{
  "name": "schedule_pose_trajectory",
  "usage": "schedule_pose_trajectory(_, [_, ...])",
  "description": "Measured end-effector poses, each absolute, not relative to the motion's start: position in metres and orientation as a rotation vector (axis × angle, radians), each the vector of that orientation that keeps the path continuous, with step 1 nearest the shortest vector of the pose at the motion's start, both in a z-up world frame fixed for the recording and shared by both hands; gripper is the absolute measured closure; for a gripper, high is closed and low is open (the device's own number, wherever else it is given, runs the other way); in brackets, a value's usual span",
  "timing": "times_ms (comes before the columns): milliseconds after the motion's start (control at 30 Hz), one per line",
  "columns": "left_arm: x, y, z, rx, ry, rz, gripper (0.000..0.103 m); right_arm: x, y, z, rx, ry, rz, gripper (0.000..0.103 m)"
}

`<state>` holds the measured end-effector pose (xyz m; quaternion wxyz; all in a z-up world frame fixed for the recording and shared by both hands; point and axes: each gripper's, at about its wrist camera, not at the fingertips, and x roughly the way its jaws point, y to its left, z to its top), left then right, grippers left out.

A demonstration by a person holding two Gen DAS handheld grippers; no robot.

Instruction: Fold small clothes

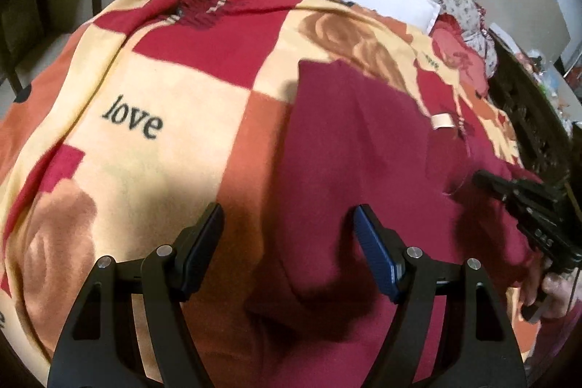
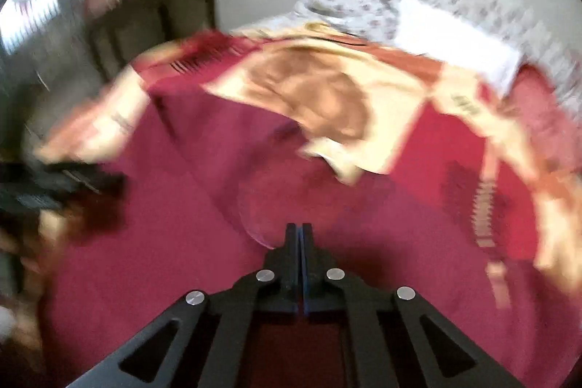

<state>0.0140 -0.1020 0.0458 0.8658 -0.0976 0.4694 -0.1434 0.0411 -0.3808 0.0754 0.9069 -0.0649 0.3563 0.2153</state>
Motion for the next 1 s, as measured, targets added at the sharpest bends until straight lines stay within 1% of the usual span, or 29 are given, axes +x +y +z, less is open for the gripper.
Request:
schedule_pose_trajectory(33, [0.012, -0.101, 0.049, -0.2, 0.972, -0.303, 0.029, 0.043, -0.377, 0.073, -0.093, 0.775, 0.502, 0.101])
schedule_pose_trajectory(67, [0.011, -0.101, 0.05, -0.197, 0.965, -0.304, 0.029, 0.044, -0.372, 0.07, -0.098, 0.806, 0.523, 0.095])
schedule_pose_trajectory(100, [0.011, -0.1, 0.05, -0.196, 0.969, -0.305, 0.029, 0.046, -0.363, 0.065, -0.137, 0.829, 0.533, 0.079])
schedule_pose_trajectory(167, [0.01, -0.1, 0.048, -0.202, 0.984, -0.315, 0.029, 0.047, -0.351, 0.058, -0.195, 0.816, 0.509, 0.053])
schedule_pose_trajectory(267, [0.008, -0.098, 0.044, -0.195, 1.007, -0.316, 0.029, 0.061, -0.341, 0.046, -0.178, 0.843, 0.551, 0.053])
schedule_pose_trajectory(333, [0.006, -0.097, 0.043, -0.186, 1.012, -0.314, 0.029, 0.064, -0.33, 0.037, -0.241, 0.851, 0.571, 0.053])
schedule_pose_trajectory(367, [0.005, -0.095, 0.043, -0.183, 1.012, -0.311, 0.029, 0.063, -0.325, 0.036, -0.283, 0.837, 0.561, 0.056])
schedule_pose_trajectory(400, [0.005, -0.093, 0.043, -0.181, 1.012, -0.306, 0.029, 0.06, -0.319, 0.035, -0.345, 0.814, 0.533, 0.077])
schedule_pose_trajectory(433, [0.005, -0.091, 0.043, -0.183, 1.01, -0.3, 0.029, 0.06, -0.316, 0.036, -0.373, 0.805, 0.524, 0.088])
schedule_pose_trajectory(467, [0.006, -0.088, 0.043, -0.192, 1.007, -0.295, 0.029, 0.057, -0.31, 0.039, -0.399, 0.783, 0.52, 0.094])
schedule_pose_trajectory(500, [0.007, -0.085, 0.044, -0.205, 1.005, -0.291, 0.029, 0.056, -0.308, 0.042, -0.416, 0.762, 0.51, 0.096])
schedule_pose_trajectory(700, [0.009, -0.083, 0.059, -0.267, 0.951, -0.284, 0.029, 0.074, -0.284, 0.06, -0.426, 0.682, 0.435, 0.097])
schedule_pose_trajectory(867, [0.006, -0.1, 0.066, -0.208, 0.943, -0.329, 0.029, 0.084, -0.296, 0.055, -0.256, 0.772, 0.457, 0.096])
schedule_pose_trajectory(900, [0.006, -0.104, 0.066, -0.193, 0.942, -0.338, 0.029, 0.078, -0.305, 0.061, -0.218, 0.767, 0.455, 0.092])
schedule_pose_trajectory(933, [0.007, -0.105, 0.066, -0.184, 0.942, -0.342, 0.029, 0.062, -0.321, 0.071, -0.18, 0.735, 0.425, 0.089])
schedule_pose_trajectory(967, [0.007, -0.109, 0.065, -0.172, 0.944, -0.348, 0.029, 0.051, -0.333, 0.076, -0.16, 0.717, 0.4, 0.079])
schedule_pose_trajectory(1000, [0.007, -0.111, 0.063, -0.165, 0.949, -0.354, 0.029, 0.037, -0.347, 0.08, -0.133, 0.711, 0.38, 0.067])
